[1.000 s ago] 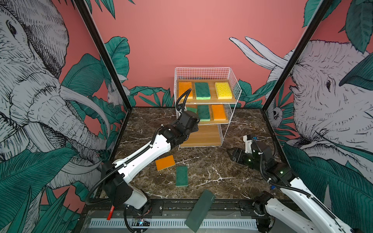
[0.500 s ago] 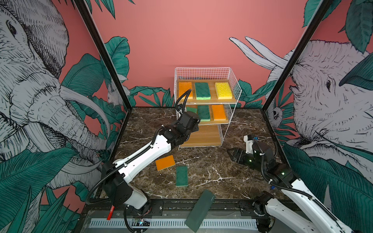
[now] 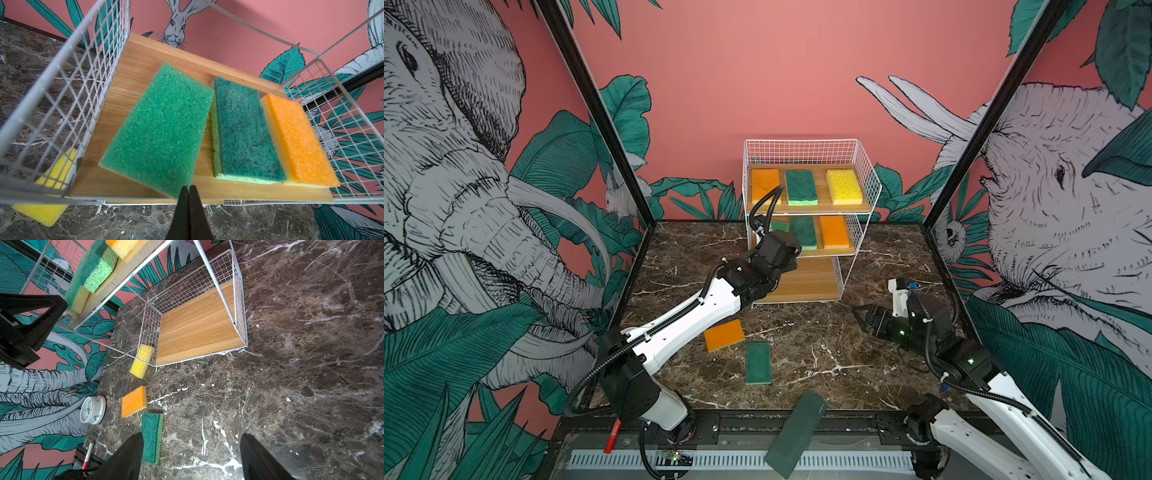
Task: Arrange cleaning sponges on a shelf
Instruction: Move the cleaning sponge to the shelf.
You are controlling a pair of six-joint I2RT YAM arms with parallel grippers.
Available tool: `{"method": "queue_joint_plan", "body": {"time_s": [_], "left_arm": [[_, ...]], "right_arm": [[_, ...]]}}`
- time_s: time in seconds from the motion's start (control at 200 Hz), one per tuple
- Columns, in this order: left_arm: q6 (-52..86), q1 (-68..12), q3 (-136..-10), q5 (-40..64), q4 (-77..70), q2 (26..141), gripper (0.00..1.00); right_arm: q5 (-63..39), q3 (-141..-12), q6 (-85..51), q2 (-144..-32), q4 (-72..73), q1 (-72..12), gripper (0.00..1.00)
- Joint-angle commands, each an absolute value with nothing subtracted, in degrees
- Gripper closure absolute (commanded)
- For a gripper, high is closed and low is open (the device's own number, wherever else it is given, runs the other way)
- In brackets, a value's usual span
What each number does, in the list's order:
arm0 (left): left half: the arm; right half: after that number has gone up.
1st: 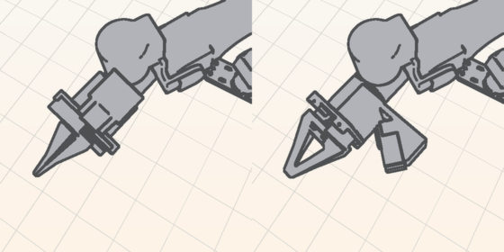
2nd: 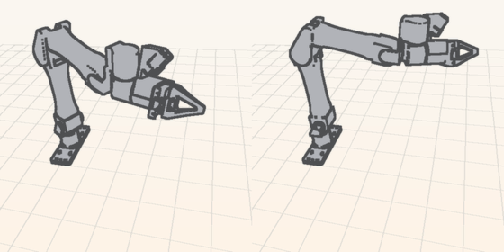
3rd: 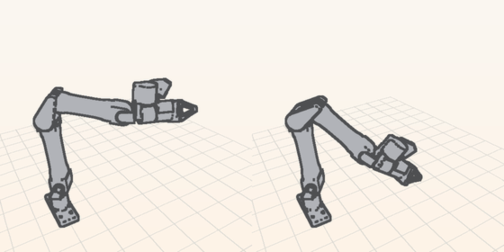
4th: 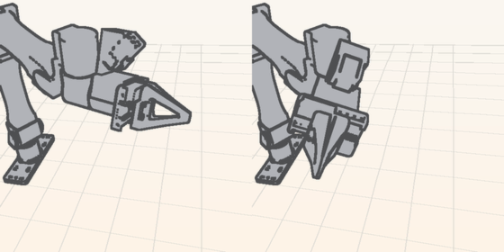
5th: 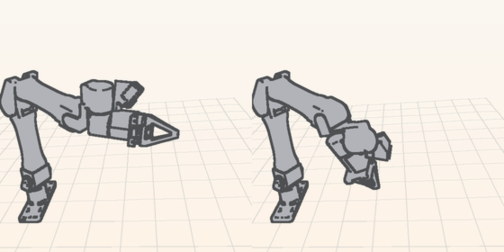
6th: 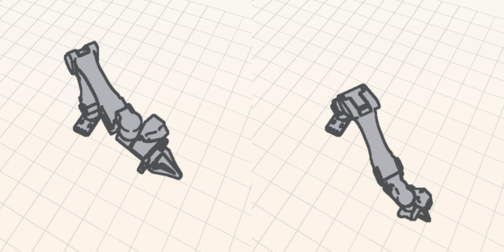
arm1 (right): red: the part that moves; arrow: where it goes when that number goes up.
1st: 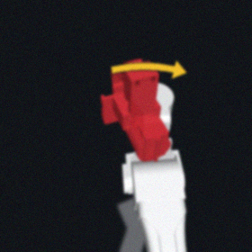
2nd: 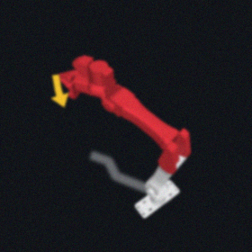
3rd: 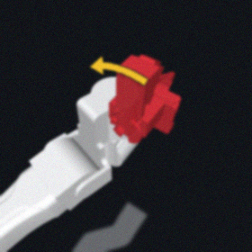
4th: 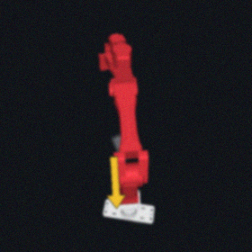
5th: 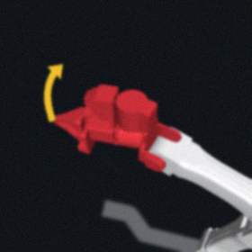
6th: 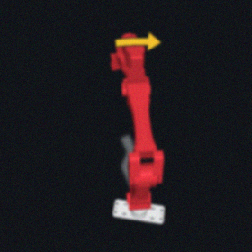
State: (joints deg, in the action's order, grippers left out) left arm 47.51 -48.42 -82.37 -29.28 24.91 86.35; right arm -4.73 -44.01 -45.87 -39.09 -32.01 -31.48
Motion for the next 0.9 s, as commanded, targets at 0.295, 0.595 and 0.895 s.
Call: {"method": "queue_joint_plan", "body": {"time_s": [0.295, 0.595, 0.895], "left_arm": [[51.0, -48.7, -84.6, -28.8, 24.0, 87.9, 1.0], [50.7, -49.0, -85.8, -27.6, 22.7, 88.2, 1.0], [48.5, -50.9, -85.6, -30.6, 23.1, 84.8, 1.0]], "right_arm": [[-3.8, -44.5, -45.4, -37.9, -32.3, -31.4, 0.24], [-3.9, -44.4, -45.3, -37.9, -32.4, -31.4, 0.24], [-4.1, -44.5, -45.2, -38.6, -31.8, -31.4, 0.23]]}}
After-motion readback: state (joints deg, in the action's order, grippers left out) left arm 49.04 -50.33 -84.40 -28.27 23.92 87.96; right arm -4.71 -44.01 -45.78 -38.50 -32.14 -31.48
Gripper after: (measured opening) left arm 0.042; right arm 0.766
